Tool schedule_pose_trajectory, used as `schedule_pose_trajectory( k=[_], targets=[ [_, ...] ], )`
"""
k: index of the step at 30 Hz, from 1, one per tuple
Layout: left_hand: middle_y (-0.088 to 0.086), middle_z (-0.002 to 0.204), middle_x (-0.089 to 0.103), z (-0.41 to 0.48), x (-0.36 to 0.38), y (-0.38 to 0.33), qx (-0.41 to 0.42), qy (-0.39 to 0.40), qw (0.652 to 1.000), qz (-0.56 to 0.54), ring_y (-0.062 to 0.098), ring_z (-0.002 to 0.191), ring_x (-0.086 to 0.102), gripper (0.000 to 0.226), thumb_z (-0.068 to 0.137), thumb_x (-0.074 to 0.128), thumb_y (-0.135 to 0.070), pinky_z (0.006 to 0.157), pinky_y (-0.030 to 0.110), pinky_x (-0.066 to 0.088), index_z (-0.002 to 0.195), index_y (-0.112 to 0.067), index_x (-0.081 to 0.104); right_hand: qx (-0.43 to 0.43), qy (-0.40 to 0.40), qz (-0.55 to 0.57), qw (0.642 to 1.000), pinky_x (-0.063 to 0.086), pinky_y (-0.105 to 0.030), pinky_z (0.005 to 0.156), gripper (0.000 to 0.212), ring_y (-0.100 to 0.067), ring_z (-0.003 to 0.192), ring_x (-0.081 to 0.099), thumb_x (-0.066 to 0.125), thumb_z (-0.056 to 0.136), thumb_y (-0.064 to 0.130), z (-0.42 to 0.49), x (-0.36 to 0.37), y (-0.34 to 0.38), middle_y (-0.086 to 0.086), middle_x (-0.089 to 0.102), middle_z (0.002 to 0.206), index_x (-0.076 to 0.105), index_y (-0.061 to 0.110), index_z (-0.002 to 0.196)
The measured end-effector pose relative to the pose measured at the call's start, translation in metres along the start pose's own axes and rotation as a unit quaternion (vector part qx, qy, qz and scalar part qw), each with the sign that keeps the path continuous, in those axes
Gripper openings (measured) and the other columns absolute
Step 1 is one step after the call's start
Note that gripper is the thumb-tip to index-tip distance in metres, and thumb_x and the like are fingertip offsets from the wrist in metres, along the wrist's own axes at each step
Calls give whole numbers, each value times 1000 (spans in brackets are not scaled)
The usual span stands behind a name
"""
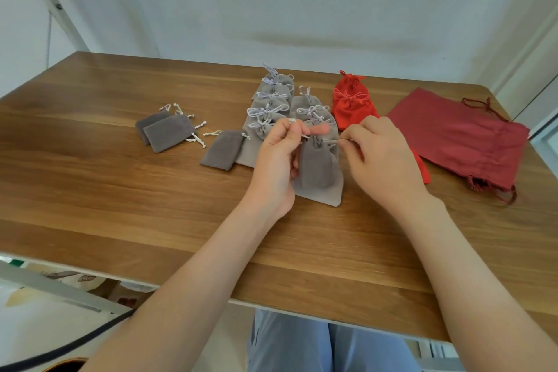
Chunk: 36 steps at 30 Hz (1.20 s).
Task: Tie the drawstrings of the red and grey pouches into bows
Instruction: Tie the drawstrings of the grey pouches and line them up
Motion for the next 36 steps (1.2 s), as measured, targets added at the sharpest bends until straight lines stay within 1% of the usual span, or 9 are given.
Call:
schedule_pose_trajectory(
  k=[3,6,9,12,18,22,25,31,36],
  targets=[
    [-1,75,67,-1,2,-2,13,0,1000,29,10,75,59,31,101,39,-15,75,26,48,75,-15,55,20,1,13,1000,36,-37,66,11,-26,79,49,57,84,12,-1,1,-3,-6,56,81,65,9,77],
    [-2,76,63,-1,-2,-6,52,-24,992,116,7,82,58,29,100,44,-15,85,22,45,76,-17,60,105,27,122,987,37,-30,76,9,-20,85,50,60,84,9,0,3,-11,-6,56,86,65,9,77],
    [-5,82,63,-2,-8,-8,75,-67,978,184,2,82,57,25,98,47,-16,78,13,44,80,-20,64,210,77,312,923,34,-13,65,9,-2,70,48,57,85,7,-4,12,-14,4,57,77,65,6,80],
    [-5,85,67,-7,-10,-14,111,-98,950,275,5,83,59,20,98,49,-18,76,16,44,89,-20,68,259,104,489,827,34,-12,58,14,2,59,45,52,87,-1,-9,24,-11,7,57,66,66,3,85],
    [-15,94,62,-12,-1,-22,162,-94,916,356,-7,85,55,23,97,50,-16,79,6,41,112,-15,68,233,112,545,798,41,-16,69,18,-2,70,54,55,89,-3,-11,35,-1,5,62,74,68,10,92],
    [-14,100,64,-13,1,-24,172,-94,914,355,-6,90,57,24,98,50,-16,78,4,40,117,-19,64,211,81,511,829,44,-25,76,20,-4,76,56,58,88,-2,-9,32,-1,5,63,79,67,16,88],
    [-16,82,65,-10,-5,-19,139,-106,932,318,-5,79,59,9,96,53,-17,70,7,41,98,-26,56,177,54,426,885,47,-32,80,21,-2,80,59,60,87,1,-7,25,1,12,66,82,67,20,87],
    [-8,82,67,-7,-8,-15,128,-90,941,299,0,78,58,18,96,52,-15,69,12,42,87,-22,66,107,7,308,945,42,-12,77,16,0,85,57,61,85,2,-5,14,11,13,64,86,66,14,93],
    [-15,72,60,-8,1,-13,138,-47,946,289,-4,72,53,22,96,51,-13,70,13,39,83,-24,64,81,-7,254,964,43,-16,80,27,-5,91,58,59,85,0,-5,13,12,11,64,96,67,17,104]
  ],
)
Point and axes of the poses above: each hand's wrist, its own z-axis towards the middle knuckle, its own x-axis out of the palm, y = z × x, the point moved 10 cm from there along z, towards the middle knuckle
